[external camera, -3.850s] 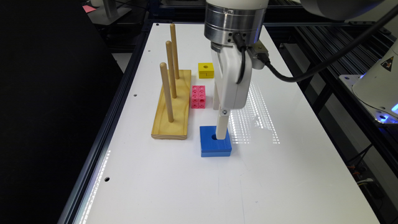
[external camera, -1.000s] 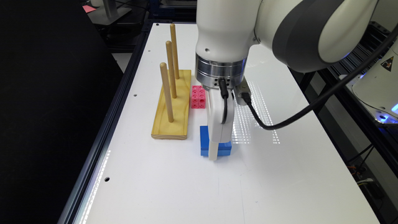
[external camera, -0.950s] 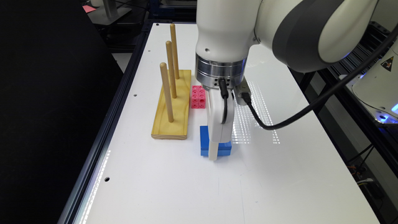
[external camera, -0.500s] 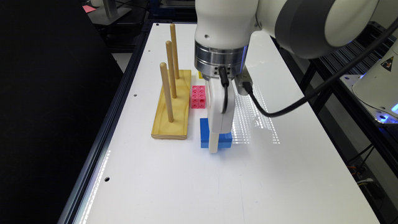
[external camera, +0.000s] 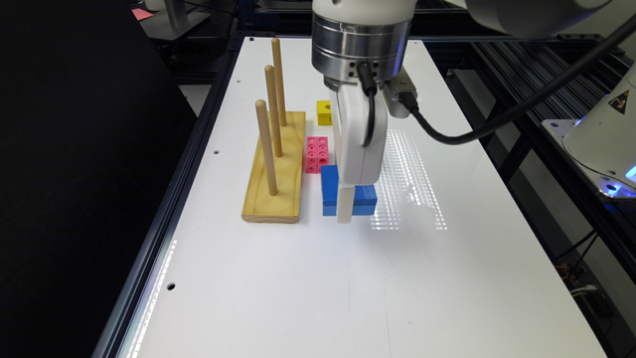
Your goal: Pick up blue block.
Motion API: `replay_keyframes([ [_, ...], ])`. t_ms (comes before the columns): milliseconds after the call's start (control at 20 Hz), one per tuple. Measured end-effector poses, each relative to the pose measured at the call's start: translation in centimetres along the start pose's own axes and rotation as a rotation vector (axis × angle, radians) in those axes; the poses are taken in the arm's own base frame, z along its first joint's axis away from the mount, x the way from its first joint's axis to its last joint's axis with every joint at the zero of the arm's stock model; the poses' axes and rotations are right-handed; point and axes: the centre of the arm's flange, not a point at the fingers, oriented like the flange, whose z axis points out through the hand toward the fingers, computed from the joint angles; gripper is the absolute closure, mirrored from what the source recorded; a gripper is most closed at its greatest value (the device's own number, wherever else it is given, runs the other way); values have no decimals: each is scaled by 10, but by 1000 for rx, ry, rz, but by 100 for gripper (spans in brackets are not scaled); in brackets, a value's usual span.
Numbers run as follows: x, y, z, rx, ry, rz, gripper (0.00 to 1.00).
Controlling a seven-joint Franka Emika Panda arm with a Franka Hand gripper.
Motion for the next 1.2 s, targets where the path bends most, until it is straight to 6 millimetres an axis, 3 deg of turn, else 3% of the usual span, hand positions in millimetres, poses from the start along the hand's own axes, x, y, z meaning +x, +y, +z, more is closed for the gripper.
replay_keyframes([
  [400,-6,-2,-36,-6,21,-1,100],
  [1050,-20,1,-123,-7,66,4,100],
  [1200,-22,3,-130,-8,70,5,100],
])
